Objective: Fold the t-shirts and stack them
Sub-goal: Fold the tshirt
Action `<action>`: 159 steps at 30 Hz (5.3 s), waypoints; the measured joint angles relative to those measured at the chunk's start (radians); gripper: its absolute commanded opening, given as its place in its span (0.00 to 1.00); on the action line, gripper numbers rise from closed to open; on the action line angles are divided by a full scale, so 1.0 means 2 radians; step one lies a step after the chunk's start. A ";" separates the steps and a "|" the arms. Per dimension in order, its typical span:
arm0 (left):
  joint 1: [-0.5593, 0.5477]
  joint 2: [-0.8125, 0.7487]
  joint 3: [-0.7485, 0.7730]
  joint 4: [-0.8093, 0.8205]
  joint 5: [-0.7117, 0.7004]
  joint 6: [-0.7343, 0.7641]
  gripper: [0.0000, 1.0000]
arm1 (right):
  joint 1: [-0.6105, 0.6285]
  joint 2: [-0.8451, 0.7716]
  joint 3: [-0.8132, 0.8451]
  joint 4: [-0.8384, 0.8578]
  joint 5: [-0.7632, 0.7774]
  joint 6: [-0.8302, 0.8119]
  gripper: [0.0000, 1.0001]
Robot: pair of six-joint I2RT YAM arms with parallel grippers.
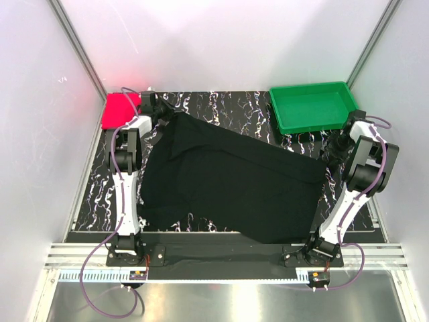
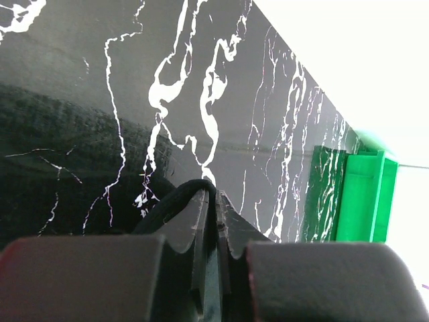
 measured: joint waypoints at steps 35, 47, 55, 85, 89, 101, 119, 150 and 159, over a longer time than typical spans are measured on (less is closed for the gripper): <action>0.022 0.014 -0.003 0.039 0.023 -0.046 0.06 | -0.006 -0.003 -0.016 0.012 -0.052 -0.017 0.20; 0.032 0.035 0.031 0.031 0.022 -0.040 0.26 | -0.006 0.034 0.039 0.013 -0.073 0.040 0.43; 0.034 -0.023 -0.011 -0.032 0.012 0.012 0.47 | -0.005 0.031 0.054 -0.029 -0.030 0.060 0.69; -0.030 -0.621 -0.523 -0.198 0.038 0.178 0.44 | 0.016 -0.277 -0.311 0.060 -0.050 0.137 0.04; -0.031 -0.608 -0.519 -0.200 0.042 0.184 0.43 | 0.016 -0.258 -0.311 0.077 -0.050 0.139 0.02; -0.042 -0.577 -0.503 -0.207 0.057 0.191 0.43 | 0.016 -0.195 -0.265 0.098 -0.046 0.147 0.02; -0.042 -0.554 -0.465 -0.227 0.058 0.199 0.43 | 0.016 -0.124 -0.151 0.107 -0.052 0.151 0.04; 0.038 -0.350 -0.321 -0.219 0.039 0.202 0.64 | 0.257 -0.036 0.018 0.116 -0.178 0.175 0.56; -0.020 -0.344 -0.338 -0.208 -0.019 0.249 0.60 | 0.309 0.006 0.060 0.147 -0.201 0.220 0.56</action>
